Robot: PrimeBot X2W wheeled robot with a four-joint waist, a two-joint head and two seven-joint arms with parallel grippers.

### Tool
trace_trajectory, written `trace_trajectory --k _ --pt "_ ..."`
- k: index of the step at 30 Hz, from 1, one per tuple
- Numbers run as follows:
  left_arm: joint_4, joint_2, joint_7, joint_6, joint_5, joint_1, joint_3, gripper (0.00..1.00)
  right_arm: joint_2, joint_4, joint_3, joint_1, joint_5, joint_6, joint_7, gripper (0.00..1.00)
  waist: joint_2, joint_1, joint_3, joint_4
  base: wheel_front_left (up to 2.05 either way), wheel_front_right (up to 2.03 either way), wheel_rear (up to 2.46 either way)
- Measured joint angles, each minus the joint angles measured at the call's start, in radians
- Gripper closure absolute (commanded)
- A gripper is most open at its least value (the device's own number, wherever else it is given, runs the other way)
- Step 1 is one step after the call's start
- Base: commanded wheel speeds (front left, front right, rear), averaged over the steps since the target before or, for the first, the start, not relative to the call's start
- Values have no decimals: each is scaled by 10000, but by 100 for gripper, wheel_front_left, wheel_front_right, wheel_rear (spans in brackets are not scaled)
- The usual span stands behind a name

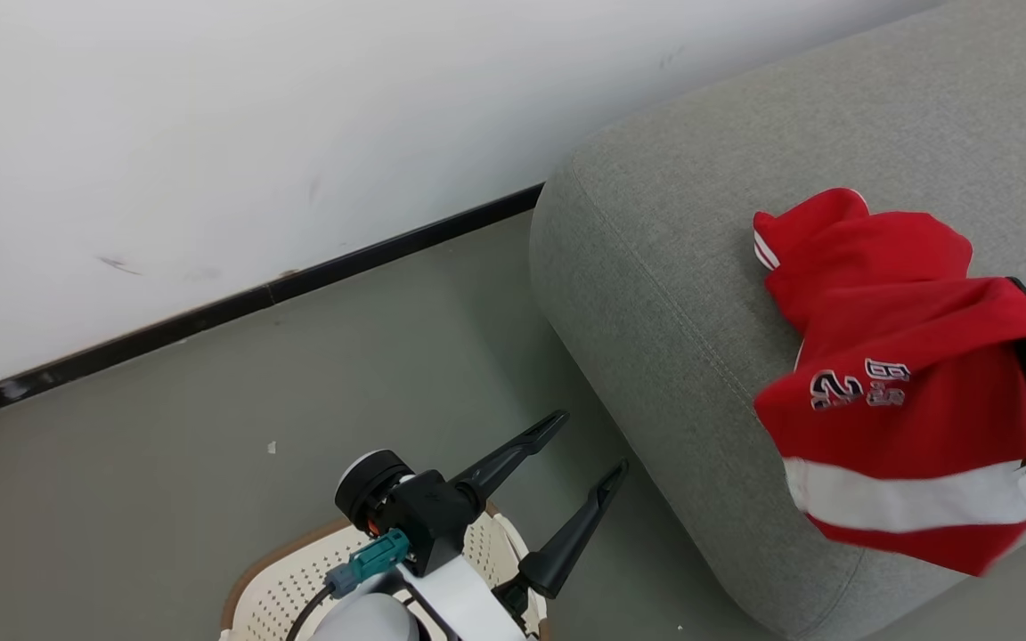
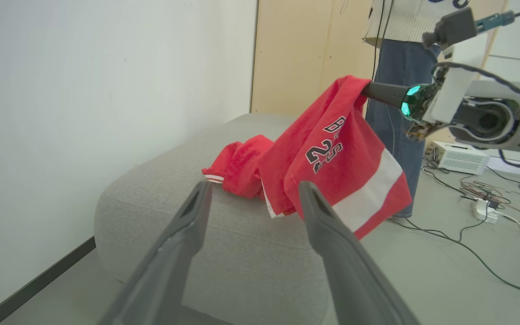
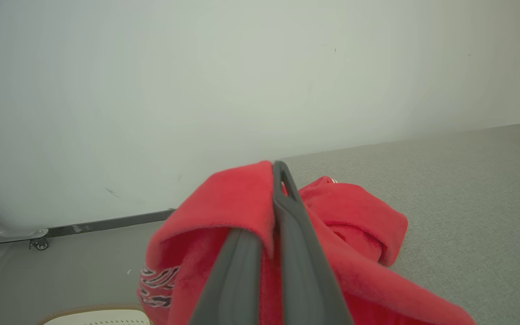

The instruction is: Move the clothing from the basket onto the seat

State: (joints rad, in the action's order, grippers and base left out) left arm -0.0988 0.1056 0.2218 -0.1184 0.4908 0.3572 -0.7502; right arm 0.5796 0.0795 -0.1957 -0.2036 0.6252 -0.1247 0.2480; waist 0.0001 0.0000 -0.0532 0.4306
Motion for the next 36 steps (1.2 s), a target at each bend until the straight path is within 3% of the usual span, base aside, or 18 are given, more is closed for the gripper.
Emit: trace_trajectory --k 6,17,27,32,36 --pt "102 15 0 33 -157 5 -17 0 -67 313 77 -384 -107 0 0 100 0 0 -296 -77 0 0 0" --pt "479 290 -157 192 -548 334 -8 0 38 1371 383 -3420 -199 0 -477 100 0 0 -893 -580 0 0 0" --pt "894 291 -368 190 -723 878 -69 0 1007 2761 1338 -5283 -633 0 -1011 100 0 0 -1457 -1094 0 0 0" --pt "980 288 -464 190 -913 936 -159 0 1542 3369 1607 -5451 -823 0 -1074 100 0 0 -1727 -1306 0 0 0" --pt "1066 272 -537 190 -955 1100 -230 0 1567 3852 1634 -5430 -825 0 -1070 100 0 0 -1950 -1441 0 0 0"
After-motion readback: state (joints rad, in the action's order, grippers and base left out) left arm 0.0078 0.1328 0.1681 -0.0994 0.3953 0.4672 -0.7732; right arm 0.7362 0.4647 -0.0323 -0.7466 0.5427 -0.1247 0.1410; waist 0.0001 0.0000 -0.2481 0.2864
